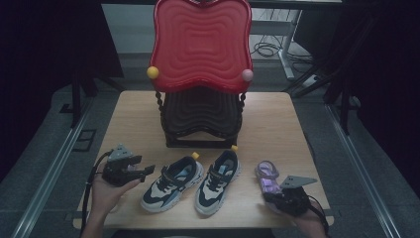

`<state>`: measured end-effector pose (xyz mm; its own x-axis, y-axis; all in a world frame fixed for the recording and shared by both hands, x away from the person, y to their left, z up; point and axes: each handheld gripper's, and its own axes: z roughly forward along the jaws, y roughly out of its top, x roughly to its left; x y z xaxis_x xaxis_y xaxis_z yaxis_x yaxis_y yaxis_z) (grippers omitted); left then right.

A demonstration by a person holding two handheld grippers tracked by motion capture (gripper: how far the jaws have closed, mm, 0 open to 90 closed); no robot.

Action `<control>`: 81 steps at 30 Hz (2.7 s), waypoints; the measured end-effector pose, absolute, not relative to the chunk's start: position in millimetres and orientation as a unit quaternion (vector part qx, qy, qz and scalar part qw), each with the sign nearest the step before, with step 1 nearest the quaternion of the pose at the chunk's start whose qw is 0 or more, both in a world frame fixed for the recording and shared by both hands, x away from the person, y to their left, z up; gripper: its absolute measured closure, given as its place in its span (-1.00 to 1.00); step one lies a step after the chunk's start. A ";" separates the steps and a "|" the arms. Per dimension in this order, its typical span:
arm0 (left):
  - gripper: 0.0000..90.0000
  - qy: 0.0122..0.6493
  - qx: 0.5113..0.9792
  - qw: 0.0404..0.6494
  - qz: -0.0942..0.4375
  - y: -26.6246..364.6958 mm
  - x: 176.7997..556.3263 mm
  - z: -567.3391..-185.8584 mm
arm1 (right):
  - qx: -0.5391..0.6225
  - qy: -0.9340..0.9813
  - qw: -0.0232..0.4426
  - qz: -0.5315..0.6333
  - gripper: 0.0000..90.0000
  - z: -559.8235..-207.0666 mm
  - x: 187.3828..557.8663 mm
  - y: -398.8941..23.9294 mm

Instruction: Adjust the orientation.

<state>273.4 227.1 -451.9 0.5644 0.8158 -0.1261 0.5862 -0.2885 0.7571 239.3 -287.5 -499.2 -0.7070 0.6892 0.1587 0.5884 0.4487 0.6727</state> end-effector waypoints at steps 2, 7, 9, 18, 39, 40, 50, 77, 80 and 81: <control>-0.22 0.446 0.788 0.399 0.145 228.7 273.6 -452.7 | 0.375 0.853 0.066 0.358 0.99 -500.5 237.8 -286.7; -0.22 0.448 0.786 0.400 0.145 229.8 271.9 -452.3 | 0.372 0.861 0.064 0.340 0.99 -501.9 232.9 -283.7; -0.22 0.449 0.786 0.399 0.146 229.2 271.6 -452.4 | 0.373 0.862 0.061 0.339 0.99 -503.1 231.7 -284.4; -0.23 0.450 0.786 0.398 0.145 228.9 271.6 -454.1 | 0.375 0.868 0.073 0.316 0.99 -502.3 230.9 -288.6; -0.24 0.458 0.777 0.407 0.139 236.9 268.8 -453.2 | 0.410 0.856 0.110 0.295 0.99 -494.8 235.6 -324.7; -0.24 0.458 0.777 0.408 0.140 237.0 268.6 -452.7 | 0.411 0.856 0.108 0.296 0.99 -494.3 235.3 -325.9; -0.24 0.458 0.775 0.411 0.141 237.2 268.0 -449.8 | 0.406 0.860 0.069 0.300 0.99 -499.9 234.1 -323.7; -0.24 0.456 0.777 0.409 0.143 234.8 267.1 -449.0 | 0.464 0.825 0.122 0.299 0.99 -511.6 278.2 -346.3; -0.24 0.457 0.777 0.409 0.144 235.6 266.5 -448.7 | 0.465 0.821 0.115 0.311 0.99 -513.2 286.1 -346.3; -0.24 0.457 0.777 0.409 0.145 235.9 266.3 -448.6 | 0.468 0.818 0.111 0.316 0.99 -513.8 287.5 -346.3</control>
<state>266.3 235.9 -448.6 0.5406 0.8279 -0.1492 0.5916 -0.2480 0.7672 287.5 -346.3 -513.8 -0.5368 0.8360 0.1143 0.6956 0.3618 0.6207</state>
